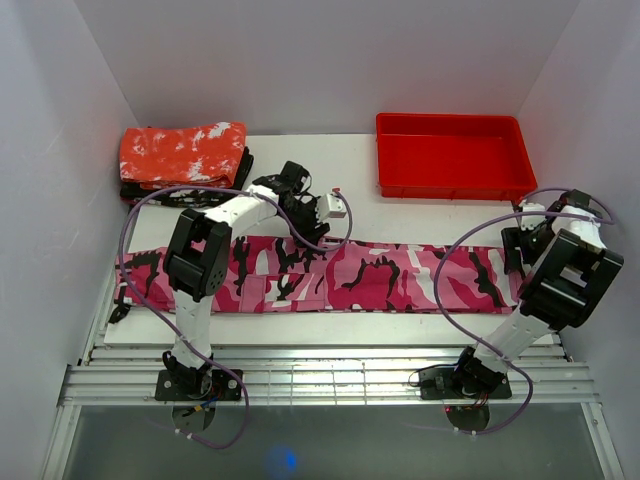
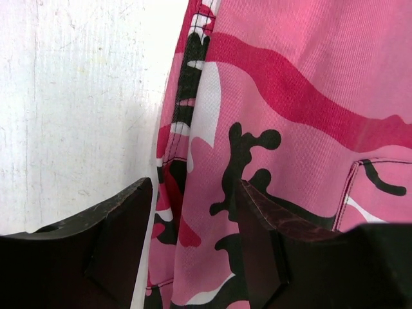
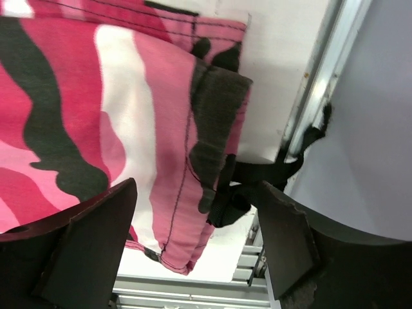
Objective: Fold and stack the trousers
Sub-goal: Fold the trousers
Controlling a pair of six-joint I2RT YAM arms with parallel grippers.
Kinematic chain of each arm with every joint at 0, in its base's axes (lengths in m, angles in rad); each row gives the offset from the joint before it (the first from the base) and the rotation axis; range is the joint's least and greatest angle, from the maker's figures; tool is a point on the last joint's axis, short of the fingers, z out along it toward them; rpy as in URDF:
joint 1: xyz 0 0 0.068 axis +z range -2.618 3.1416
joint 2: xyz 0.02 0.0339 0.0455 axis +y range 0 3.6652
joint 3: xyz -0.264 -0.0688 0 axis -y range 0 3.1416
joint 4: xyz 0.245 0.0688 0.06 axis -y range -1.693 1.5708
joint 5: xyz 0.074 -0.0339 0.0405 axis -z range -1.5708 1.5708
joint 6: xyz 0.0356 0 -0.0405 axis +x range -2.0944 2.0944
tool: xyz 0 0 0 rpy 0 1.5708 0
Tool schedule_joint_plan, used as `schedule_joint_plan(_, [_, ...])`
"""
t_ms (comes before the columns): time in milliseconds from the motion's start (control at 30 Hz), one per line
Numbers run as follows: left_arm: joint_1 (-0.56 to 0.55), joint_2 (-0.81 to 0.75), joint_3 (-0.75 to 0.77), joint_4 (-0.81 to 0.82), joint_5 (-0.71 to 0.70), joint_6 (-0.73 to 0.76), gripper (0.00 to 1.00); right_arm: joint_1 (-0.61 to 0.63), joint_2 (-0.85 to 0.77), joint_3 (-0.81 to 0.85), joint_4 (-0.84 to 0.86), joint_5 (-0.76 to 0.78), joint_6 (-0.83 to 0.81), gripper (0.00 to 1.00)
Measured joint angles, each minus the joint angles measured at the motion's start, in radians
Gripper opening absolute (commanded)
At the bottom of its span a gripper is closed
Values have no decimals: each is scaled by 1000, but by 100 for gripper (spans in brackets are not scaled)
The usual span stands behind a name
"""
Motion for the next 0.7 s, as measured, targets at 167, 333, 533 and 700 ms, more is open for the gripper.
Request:
schedule_joint_plan(167, [13,0,5,-38,24,-1,65,3,-26,4,-32,-80,-33,70])
schedule_joint_plan(333, [18,0,5,-42,32,-9,59,9,-96,4,-107,-172,-98,54])
schedule_joint_plan(533, [18,31,26,-42,39,0,22,31,-97,-4,-175,-225,-151,36])
schedule_joint_plan(700, [18,75,39,-45,34,15,0,51,-38,-90,-147,-200,-164,26])
